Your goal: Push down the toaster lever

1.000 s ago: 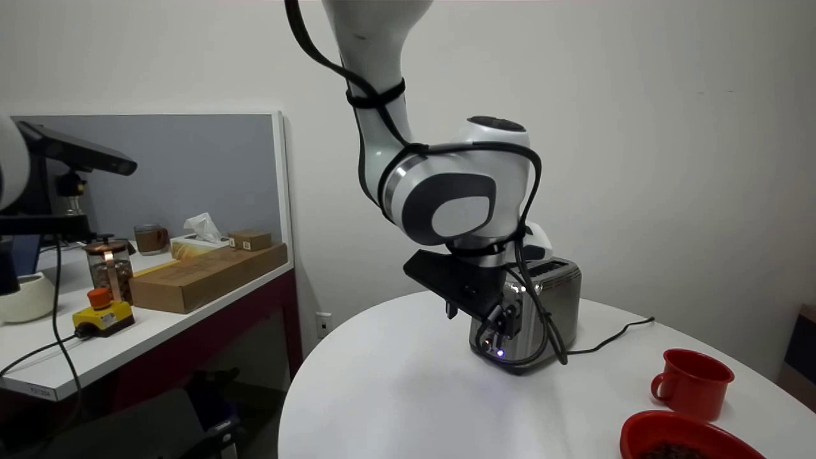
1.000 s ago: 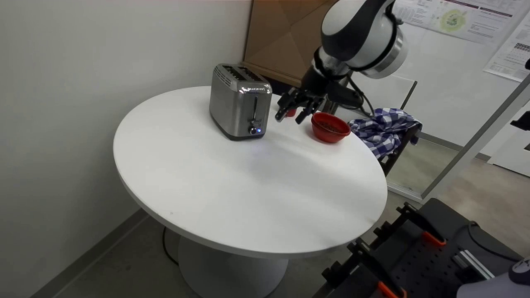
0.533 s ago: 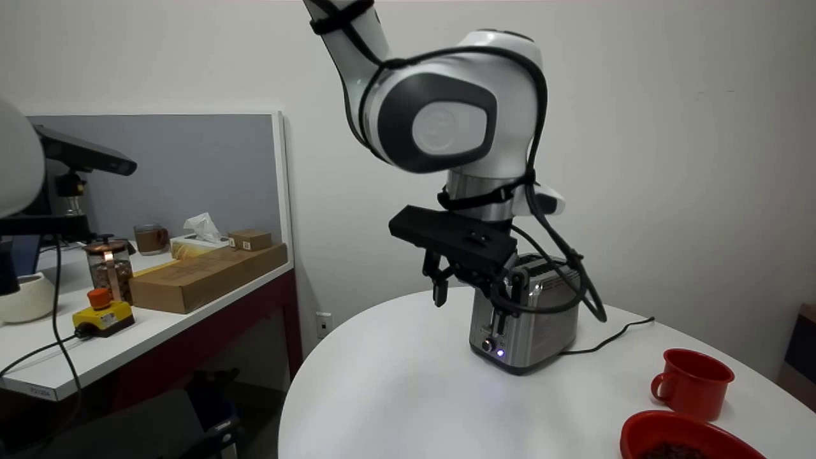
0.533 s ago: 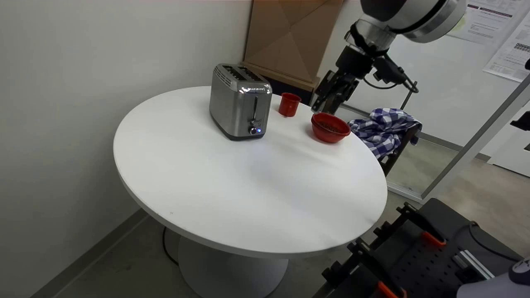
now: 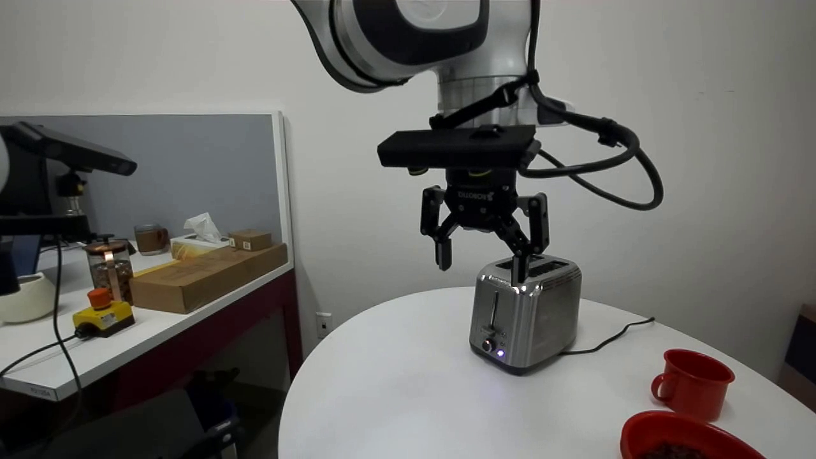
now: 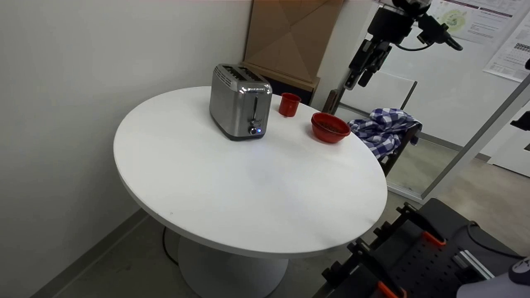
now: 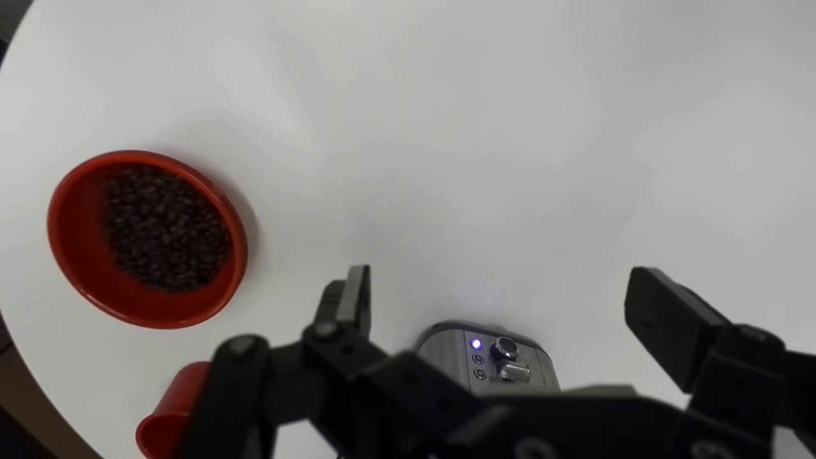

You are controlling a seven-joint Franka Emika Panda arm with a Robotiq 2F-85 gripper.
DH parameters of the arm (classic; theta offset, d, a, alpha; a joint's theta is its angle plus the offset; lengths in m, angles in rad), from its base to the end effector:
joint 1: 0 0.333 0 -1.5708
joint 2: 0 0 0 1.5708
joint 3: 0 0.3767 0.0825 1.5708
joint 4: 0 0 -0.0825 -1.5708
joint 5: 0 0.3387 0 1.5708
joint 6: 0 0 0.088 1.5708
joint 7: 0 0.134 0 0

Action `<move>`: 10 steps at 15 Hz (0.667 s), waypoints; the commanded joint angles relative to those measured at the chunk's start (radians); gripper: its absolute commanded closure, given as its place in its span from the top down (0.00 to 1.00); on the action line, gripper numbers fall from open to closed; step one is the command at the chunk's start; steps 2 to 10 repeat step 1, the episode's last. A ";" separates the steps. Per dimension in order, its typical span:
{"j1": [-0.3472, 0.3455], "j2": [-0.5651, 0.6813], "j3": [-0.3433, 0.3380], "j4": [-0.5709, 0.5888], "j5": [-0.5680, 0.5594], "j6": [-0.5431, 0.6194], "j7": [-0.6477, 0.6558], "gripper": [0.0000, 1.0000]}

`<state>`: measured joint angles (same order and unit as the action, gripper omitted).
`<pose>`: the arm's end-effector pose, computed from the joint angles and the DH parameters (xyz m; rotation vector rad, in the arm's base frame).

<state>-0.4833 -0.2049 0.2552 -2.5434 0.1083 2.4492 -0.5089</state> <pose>0.3984 -0.0882 0.4165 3.1039 0.3093 0.1669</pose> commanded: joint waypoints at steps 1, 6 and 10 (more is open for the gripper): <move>0.155 0.008 -0.154 -0.003 -0.051 0.002 0.038 1.00; 0.155 0.008 -0.154 -0.003 -0.051 0.002 0.038 1.00; 0.155 0.008 -0.154 -0.003 -0.051 0.002 0.038 1.00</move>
